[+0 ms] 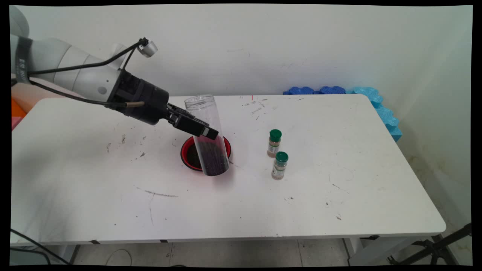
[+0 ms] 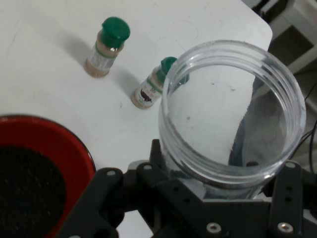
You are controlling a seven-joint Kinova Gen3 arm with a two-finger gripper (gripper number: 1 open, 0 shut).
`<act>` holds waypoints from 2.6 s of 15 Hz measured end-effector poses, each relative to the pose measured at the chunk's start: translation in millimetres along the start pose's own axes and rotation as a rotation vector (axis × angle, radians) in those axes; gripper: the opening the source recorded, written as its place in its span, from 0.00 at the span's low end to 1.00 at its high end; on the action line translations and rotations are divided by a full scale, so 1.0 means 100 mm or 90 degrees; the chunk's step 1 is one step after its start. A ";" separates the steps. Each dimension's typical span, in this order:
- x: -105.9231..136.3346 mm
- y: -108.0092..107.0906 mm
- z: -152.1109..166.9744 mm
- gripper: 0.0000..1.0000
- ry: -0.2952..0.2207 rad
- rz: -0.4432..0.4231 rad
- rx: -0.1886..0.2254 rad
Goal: Pour the black seasoning powder in the red bowl
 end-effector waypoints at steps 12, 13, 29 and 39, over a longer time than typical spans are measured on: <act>-0.18 -0.20 0.18 0.00 0.001 -0.376 -0.021; -0.20 -0.21 0.20 0.00 0.003 -0.410 -0.024; -0.26 -0.29 0.36 0.00 0.032 -0.844 -0.089; -0.28 -0.36 0.36 0.00 0.057 -1.036 -0.128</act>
